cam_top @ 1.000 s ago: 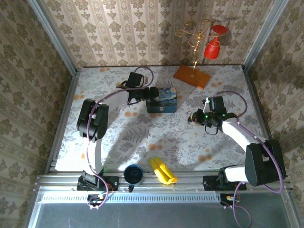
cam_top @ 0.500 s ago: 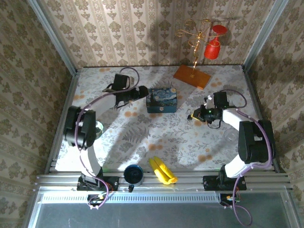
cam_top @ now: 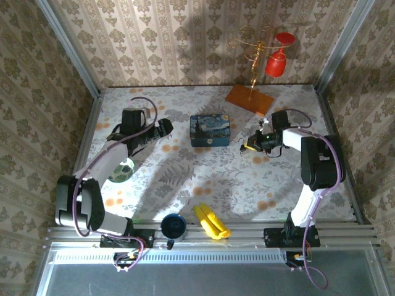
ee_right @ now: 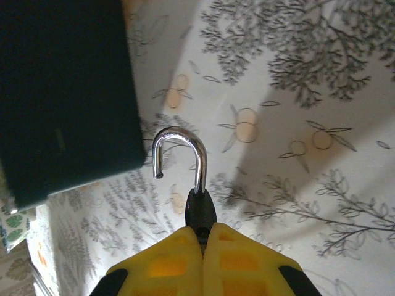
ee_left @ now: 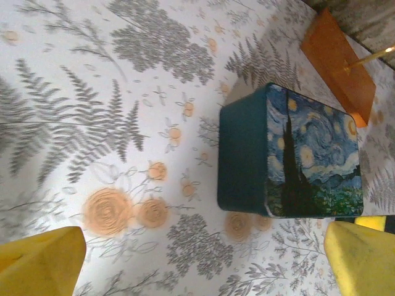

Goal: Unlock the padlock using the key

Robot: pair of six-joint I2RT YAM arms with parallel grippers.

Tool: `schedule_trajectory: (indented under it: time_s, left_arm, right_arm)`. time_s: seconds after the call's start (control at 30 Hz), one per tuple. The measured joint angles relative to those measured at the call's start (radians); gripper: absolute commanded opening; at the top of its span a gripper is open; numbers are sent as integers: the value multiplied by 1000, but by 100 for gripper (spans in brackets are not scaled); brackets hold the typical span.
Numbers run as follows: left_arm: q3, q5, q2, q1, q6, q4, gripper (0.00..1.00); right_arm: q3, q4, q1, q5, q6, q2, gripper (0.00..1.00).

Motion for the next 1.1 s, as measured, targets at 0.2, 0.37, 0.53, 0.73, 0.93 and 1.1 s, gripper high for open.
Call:
schedule_trajectory:
  time_s: [0.2,0.37,0.53,0.73,0.93,1.1]
  left_arm:
    - [-43,-18,-90,48,0,-5,100]
    - [-66,-32,-145,83,6,-48,100]
    - [-76,-60,-230,122,36,-100,100]
    - [-120,-90,-340,221,78,-132,100]
    - [-220,-201,-447,269,117,-93,100]
    - [-401,-315,-541,273,179,93,100]
  right_arm:
    - [17,-35,-2,26,-11,14,21]
    - [17,-72,-2,88,-23,13,30]
    - [16,-138,-3,161,-31,-39,34]
    - [-5,-174,-5,240,-30,-216,40]
    - [-80,-183,-5,337,-10,-423,100]
    - [-156,-183,-5,443,0,-586,100]
